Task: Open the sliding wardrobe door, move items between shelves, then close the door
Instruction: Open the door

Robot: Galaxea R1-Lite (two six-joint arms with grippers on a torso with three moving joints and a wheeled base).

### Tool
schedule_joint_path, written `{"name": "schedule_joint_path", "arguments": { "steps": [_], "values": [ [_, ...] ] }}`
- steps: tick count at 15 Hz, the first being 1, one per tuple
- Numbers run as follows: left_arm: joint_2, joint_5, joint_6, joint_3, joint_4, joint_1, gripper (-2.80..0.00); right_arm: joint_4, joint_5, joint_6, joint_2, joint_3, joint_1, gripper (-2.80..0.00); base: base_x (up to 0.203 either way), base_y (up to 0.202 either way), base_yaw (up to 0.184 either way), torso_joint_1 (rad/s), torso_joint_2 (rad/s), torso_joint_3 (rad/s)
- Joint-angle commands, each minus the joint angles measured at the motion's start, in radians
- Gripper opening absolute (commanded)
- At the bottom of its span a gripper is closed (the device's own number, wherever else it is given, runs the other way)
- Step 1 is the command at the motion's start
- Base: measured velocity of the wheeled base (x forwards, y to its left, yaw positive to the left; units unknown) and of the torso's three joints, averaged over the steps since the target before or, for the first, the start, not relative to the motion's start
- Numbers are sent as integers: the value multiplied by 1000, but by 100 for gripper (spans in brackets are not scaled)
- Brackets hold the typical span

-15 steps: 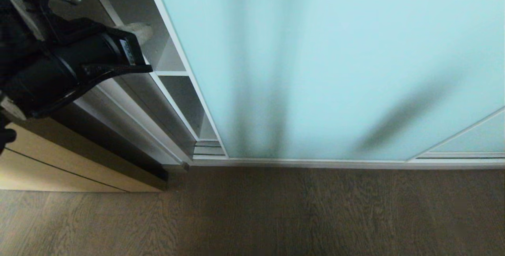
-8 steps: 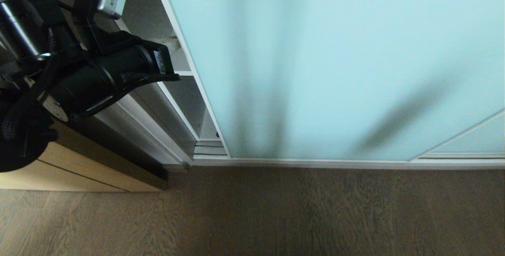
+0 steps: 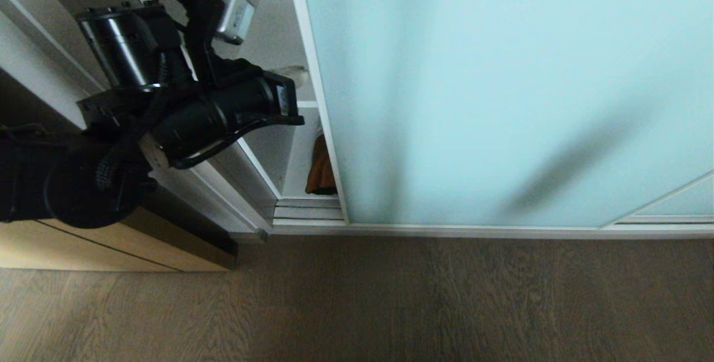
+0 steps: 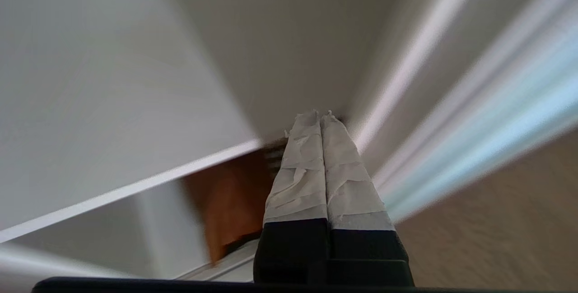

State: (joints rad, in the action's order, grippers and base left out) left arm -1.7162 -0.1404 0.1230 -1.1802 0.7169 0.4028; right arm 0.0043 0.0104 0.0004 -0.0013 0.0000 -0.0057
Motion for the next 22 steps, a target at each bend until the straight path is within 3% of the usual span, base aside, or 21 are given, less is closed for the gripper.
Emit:
{"name": "schedule_joint_path", "arguments": {
  "steps": [1, 10, 13, 15, 18, 22],
  "values": [
    [-47, 2, 2, -17, 4, 43, -280, 0, 0, 0, 1, 0, 0, -280, 0, 0, 0, 0, 0, 0],
    [-239, 38, 9, -177, 4, 231, -280, 0, 0, 0, 1, 0, 0, -280, 0, 0, 0, 0, 0, 0],
    [-322, 108, 12, -258, 38, 275, -280, 0, 0, 0, 1, 0, 0, -280, 0, 0, 0, 0, 0, 0],
    [-332, 156, 11, -300, 68, 275, -280, 0, -1, 0, 1, 0, 0, -280, 0, 0, 0, 0, 0, 0],
    [-274, 174, 10, -314, 62, 257, -280, 0, 0, 0, 1, 0, 0, -280, 0, 0, 0, 0, 0, 0],
    [-110, 243, 8, -247, 52, 168, -280, 0, 0, 0, 1, 0, 0, -280, 0, 0, 0, 0, 0, 0]
  ]
}}
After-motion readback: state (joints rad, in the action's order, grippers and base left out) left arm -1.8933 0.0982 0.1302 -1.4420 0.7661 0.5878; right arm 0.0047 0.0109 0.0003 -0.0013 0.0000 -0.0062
